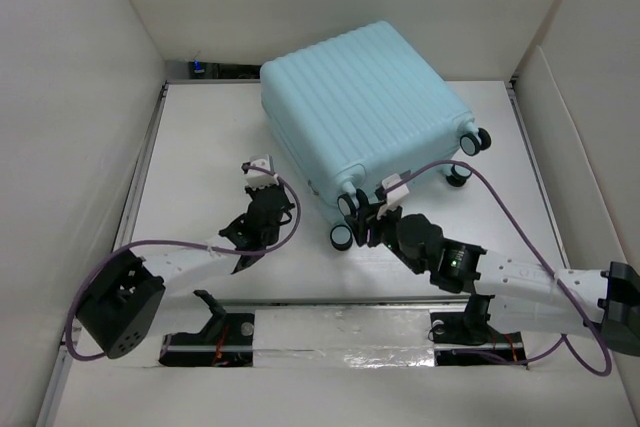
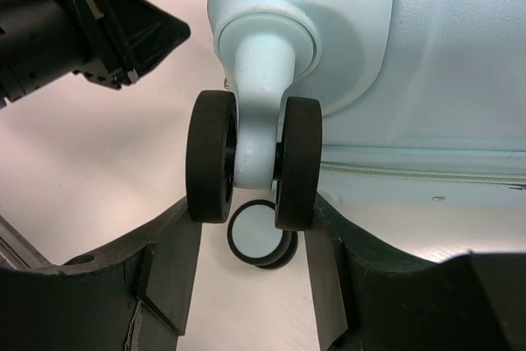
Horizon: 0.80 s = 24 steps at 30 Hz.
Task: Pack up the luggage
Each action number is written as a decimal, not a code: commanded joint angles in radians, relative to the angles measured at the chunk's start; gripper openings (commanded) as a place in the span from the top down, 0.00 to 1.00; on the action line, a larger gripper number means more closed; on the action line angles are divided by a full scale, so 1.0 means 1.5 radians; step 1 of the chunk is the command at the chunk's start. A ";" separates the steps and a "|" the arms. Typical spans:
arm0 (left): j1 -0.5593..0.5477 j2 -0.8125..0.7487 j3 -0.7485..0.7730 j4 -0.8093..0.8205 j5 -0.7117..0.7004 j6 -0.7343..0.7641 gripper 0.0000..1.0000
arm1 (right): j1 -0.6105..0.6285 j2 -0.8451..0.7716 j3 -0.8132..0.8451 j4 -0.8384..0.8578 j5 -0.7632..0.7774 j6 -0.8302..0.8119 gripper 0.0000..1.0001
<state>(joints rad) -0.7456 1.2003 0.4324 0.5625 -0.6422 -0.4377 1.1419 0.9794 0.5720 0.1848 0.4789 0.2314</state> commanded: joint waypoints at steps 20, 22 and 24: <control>0.014 -0.472 0.107 -0.233 0.213 -0.097 0.19 | 0.154 0.101 0.258 -0.064 -0.036 -0.122 0.00; 0.014 -0.488 0.135 -0.264 0.211 -0.105 0.13 | 0.154 0.054 0.258 -0.098 0.007 -0.130 0.00; 0.014 -0.511 0.154 -0.304 0.217 -0.105 0.12 | 0.154 -0.038 0.252 -0.145 0.038 -0.132 0.00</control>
<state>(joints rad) -0.7284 0.4709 0.6014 0.2081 -0.3393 -0.5861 1.3525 1.0981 0.8833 0.0036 0.4965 0.0734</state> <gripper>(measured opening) 0.879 0.998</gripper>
